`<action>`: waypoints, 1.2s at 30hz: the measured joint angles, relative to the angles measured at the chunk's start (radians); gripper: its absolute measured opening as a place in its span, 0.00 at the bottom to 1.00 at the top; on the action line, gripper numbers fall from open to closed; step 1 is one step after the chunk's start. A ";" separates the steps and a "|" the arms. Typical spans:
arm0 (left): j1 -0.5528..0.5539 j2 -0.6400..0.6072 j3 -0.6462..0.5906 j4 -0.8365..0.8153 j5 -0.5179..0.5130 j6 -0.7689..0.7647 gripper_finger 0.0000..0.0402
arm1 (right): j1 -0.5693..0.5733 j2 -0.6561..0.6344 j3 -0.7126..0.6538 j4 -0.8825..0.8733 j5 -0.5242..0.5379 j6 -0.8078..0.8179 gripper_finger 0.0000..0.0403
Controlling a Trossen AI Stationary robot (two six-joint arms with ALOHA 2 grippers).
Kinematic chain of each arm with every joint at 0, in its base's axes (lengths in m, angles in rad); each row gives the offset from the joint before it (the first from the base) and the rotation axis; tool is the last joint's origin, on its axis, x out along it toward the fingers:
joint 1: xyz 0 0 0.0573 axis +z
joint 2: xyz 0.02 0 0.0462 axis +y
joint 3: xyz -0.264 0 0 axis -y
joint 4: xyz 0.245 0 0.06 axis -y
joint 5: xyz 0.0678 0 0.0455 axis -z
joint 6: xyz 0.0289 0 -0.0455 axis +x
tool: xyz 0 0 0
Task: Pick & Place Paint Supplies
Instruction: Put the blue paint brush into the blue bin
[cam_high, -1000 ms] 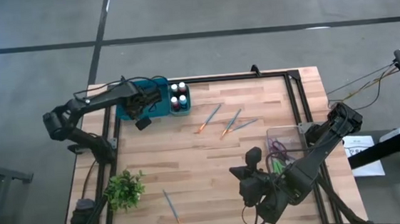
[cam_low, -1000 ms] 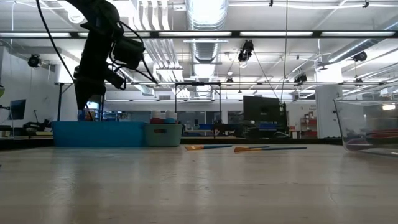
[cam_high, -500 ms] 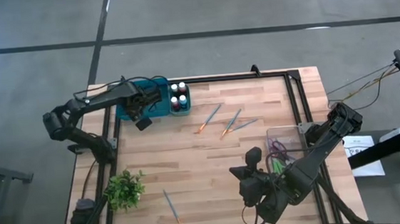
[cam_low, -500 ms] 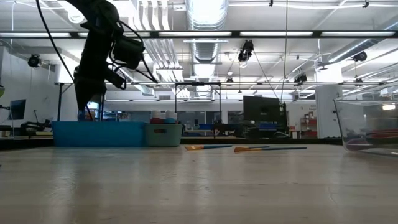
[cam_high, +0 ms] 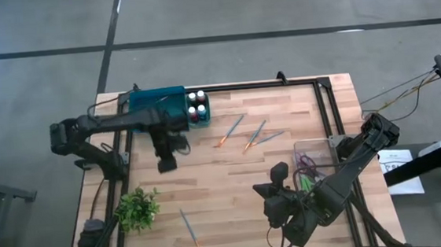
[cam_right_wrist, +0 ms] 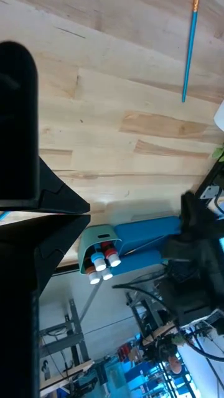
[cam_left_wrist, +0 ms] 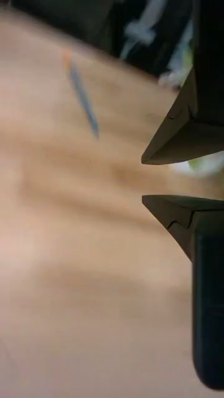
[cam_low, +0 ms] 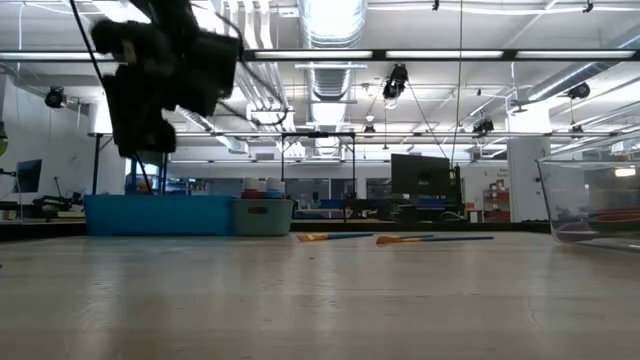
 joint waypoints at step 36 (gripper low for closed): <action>-0.865 0.098 0.001 0.931 -0.551 0.112 0.25 | 0.000 0.000 0.000 -0.004 0.000 0.002 0.02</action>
